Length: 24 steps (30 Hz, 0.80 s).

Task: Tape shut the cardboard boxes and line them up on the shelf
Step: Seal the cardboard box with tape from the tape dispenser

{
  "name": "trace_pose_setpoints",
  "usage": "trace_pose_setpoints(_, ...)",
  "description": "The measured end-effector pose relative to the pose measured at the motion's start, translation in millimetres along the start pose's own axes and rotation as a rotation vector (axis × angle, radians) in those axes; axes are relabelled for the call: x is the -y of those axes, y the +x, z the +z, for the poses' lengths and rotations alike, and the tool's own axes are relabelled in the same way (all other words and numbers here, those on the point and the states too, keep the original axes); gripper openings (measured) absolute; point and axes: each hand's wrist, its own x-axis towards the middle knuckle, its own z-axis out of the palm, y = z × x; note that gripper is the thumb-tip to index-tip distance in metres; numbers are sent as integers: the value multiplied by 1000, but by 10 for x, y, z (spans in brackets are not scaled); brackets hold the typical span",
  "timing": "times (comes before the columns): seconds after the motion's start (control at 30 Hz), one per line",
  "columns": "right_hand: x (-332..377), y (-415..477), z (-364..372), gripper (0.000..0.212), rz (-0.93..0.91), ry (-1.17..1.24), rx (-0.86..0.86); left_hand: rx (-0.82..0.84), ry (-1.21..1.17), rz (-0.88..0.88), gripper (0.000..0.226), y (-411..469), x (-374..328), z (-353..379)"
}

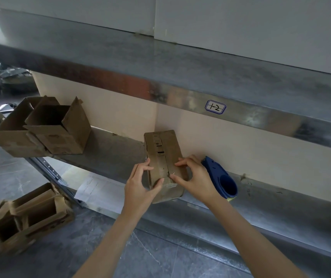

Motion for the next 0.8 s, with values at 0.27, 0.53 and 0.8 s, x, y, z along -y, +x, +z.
trace_pose_setpoints(0.27, -17, 5, 48, 33, -11, -73, -11, 10, -16, 2, 32, -9, 37, -7)
trace_pose_setpoints(0.53, -68, -21, -31, 68, -11, -10, 122, 112, -34, 28, 51, 5, 78, -96)
trace_pose_setpoints(0.8, -101, -37, -20, 63, -88, -106, 108, 154, 28, 91, 61, 18, 118, -125)
